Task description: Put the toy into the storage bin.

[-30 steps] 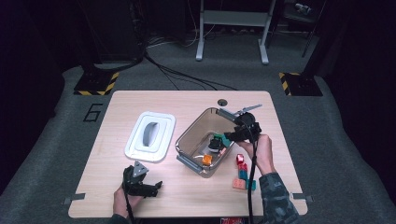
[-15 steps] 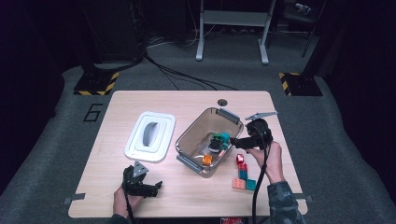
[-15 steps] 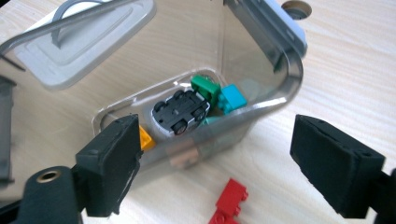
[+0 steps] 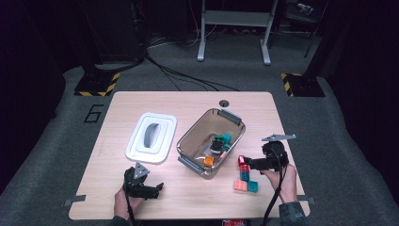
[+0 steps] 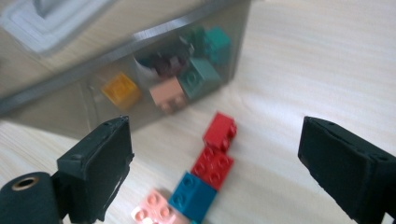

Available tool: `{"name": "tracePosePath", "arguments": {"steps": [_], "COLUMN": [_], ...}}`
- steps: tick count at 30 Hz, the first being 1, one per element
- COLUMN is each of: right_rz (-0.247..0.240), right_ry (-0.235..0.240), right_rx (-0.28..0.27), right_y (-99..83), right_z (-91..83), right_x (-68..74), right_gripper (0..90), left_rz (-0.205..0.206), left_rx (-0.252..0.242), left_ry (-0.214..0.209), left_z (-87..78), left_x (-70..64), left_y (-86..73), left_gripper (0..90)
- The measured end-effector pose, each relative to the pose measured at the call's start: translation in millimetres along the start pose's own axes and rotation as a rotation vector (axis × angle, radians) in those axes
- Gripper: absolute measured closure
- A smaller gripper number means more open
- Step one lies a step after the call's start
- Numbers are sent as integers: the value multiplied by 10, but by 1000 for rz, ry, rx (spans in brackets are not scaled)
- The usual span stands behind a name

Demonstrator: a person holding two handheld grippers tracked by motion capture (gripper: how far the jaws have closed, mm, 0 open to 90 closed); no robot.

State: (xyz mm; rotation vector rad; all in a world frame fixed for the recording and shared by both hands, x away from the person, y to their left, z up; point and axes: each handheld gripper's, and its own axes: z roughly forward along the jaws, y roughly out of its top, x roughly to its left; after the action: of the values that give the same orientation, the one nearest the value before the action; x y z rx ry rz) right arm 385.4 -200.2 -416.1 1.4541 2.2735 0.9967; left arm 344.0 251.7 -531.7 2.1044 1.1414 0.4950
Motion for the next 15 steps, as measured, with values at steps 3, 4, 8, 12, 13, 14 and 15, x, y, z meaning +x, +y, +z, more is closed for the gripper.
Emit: {"name": "tracePosePath", "arguments": {"steps": [3, 4, 8, 12, 13, 14, 15], "right_rz": [18, 18, 63, 97, 94, 92, 100], "right_ry": [-10, -10, 1, -31, -40, -53, -62], "right_rx": [23, 21, 42, 65, 66, 73, 75], "right_y": [-158, -198, -407, -581, -620, -654, -684], "right_z": [31, 46, 131, 220, 238, 256, 271], "right_x": [4, 1, 16, 47, 56, 63, 70], "right_gripper": [85, 82, 55, 0, 0, 0, 0], "left_rz": [0, 0, 0, -1, 0, 0, 0], "left_rx": [0, 0, 0, 0, 0, 0, 0], "left_ry": [0, 0, 0, -1, -1, -1, -1], "left_z": [0, 0, 0, 0, 0, 0, 0], "left_x": [0, 0, 0, -2, -1, -1, -1], "left_y": [0, 0, 0, 1, 1, 1, 1], "left_gripper": [10, 10, 10, 10, 10, 10, 10]}}
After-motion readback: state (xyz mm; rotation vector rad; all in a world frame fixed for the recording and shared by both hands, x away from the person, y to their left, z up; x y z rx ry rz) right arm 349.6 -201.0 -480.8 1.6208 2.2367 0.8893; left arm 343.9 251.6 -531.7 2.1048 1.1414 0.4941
